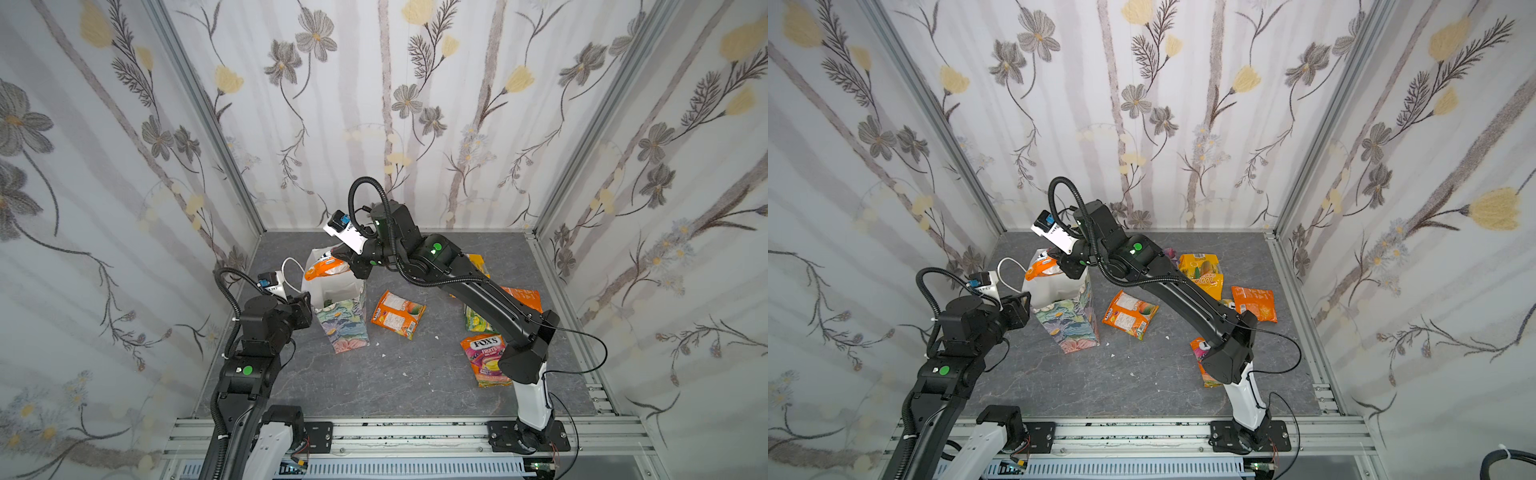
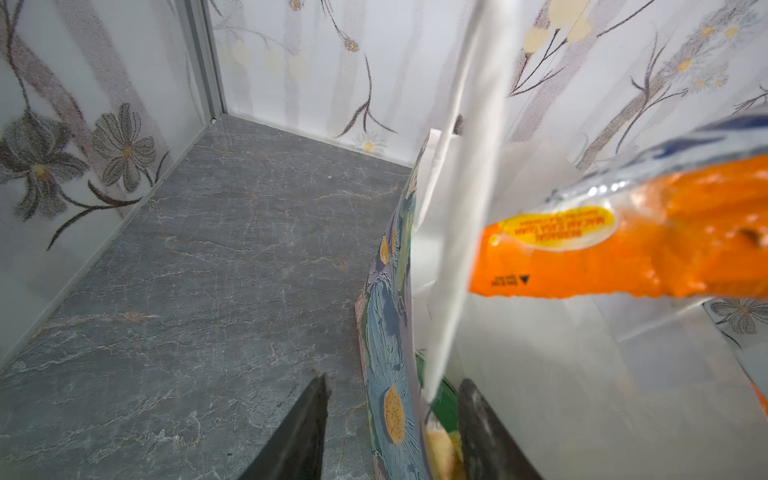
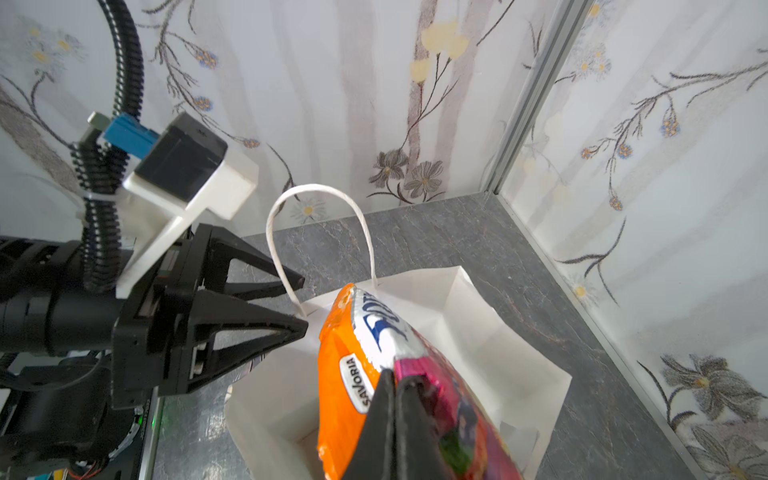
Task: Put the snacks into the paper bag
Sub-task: 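Lower the Fox's Fruits bag into the bag and open the right gripper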
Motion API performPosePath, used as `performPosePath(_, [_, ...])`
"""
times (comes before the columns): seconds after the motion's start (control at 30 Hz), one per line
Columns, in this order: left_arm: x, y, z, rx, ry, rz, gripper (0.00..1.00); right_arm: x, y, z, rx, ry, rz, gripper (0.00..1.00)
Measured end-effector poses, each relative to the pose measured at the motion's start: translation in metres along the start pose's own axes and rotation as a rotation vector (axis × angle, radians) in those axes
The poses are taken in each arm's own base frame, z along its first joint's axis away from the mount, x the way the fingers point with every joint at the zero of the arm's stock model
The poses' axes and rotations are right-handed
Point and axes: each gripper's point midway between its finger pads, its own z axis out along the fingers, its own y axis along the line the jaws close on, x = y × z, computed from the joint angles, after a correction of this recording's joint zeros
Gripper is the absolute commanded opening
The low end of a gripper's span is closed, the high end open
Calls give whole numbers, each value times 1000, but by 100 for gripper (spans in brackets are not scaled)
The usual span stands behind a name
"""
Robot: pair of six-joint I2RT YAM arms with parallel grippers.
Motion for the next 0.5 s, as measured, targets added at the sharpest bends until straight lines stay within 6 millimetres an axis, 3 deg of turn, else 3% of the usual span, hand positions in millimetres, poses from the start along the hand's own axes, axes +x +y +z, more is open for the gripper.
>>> performPosePath(0.23, [1, 0, 1, -1, 4, 0, 50, 21, -8, -1, 70, 98, -60, 0])
performPosePath(0.5, [1, 0, 1, -1, 4, 0, 50, 31, 11, 3, 132, 189, -206, 0])
